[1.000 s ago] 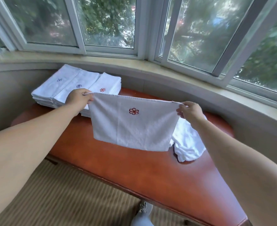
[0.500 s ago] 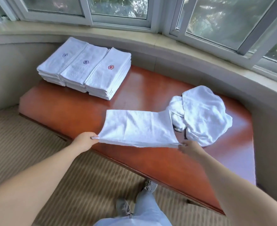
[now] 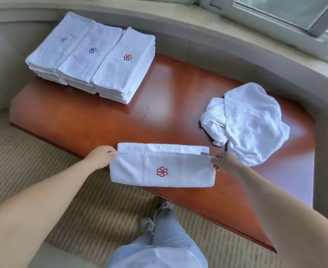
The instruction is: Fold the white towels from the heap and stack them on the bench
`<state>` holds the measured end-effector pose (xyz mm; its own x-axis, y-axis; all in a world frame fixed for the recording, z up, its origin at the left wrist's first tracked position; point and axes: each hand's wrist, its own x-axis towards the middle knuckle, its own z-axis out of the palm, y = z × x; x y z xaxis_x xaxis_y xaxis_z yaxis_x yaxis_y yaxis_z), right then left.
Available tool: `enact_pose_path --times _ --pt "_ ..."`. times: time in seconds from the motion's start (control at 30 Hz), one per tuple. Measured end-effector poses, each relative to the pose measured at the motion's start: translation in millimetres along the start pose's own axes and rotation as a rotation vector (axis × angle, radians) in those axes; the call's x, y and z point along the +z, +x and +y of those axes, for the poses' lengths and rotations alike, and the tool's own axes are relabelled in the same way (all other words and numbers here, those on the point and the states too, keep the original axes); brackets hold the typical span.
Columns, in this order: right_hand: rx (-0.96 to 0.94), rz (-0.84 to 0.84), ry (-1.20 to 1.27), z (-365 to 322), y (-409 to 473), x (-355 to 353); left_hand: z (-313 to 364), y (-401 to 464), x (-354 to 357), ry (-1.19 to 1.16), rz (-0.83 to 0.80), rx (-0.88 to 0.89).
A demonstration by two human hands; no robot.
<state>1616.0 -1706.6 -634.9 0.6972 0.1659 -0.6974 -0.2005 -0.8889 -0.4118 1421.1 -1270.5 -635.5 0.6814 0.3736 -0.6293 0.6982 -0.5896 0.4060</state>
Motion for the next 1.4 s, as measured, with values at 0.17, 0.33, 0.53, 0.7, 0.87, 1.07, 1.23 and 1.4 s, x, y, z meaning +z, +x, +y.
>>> enact_pose_path --times 0.17,0.33,0.53,0.7,0.87,1.07,1.23,1.4 --pt "-0.042 0.058 -0.06 -10 41 3 18 36 3 0.069 0.03 -0.054" --pt "0.003 0.076 -0.075 -4 77 13 20 70 17 0.086 0.057 -0.072" --pt "0.033 0.206 -0.033 7 101 36 14 99 40 0.046 0.138 -0.1" --pt "-0.019 0.308 -0.04 4 113 47 3 112 49 0.07 0.22 -0.133" --pt "0.007 0.337 -0.007 1 117 59 1 113 59 0.082 0.281 -0.126" --pt "-0.244 0.442 -0.134 -19 75 97 38 76 95 0.274 0.308 0.299" --pt "-0.549 0.321 -0.398 -47 73 173 56 85 159 0.509 0.174 0.532" --pt "-0.639 0.518 -0.475 -27 92 218 17 104 198 0.532 0.406 0.667"
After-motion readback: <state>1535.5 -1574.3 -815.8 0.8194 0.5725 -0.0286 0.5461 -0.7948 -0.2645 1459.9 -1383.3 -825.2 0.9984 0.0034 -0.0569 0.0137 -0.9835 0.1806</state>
